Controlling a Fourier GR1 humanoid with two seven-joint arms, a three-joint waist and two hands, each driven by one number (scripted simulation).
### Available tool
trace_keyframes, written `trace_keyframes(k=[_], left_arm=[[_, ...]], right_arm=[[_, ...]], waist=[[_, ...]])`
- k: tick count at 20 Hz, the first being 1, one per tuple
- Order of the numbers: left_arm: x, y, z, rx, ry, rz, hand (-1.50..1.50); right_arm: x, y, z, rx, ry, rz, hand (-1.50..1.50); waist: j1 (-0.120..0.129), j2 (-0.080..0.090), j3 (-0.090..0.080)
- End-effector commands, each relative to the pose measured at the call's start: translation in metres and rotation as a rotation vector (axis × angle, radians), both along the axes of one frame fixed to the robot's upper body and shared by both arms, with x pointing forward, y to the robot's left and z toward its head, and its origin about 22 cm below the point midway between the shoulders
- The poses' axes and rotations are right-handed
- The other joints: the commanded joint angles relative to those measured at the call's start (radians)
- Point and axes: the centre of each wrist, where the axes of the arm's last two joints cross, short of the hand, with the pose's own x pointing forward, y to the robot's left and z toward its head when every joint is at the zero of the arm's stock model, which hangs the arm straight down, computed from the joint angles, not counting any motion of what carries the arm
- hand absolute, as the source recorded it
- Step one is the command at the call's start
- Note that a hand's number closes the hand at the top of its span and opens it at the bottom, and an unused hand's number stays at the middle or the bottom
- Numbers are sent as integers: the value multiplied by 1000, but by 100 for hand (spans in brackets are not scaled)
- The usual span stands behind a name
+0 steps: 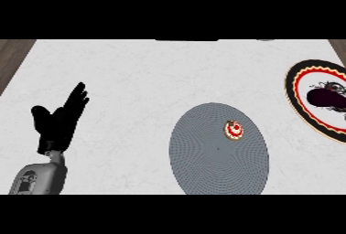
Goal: Pick the eggplant from the placemat and place it in the plate
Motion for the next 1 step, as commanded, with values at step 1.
trace_keyframes(k=[1], left_arm=[[3,-9,-9,3,10,10,0]], right_arm=[[-17,-15,10,-8,29,1,-150]], waist=[[0,1,0]])
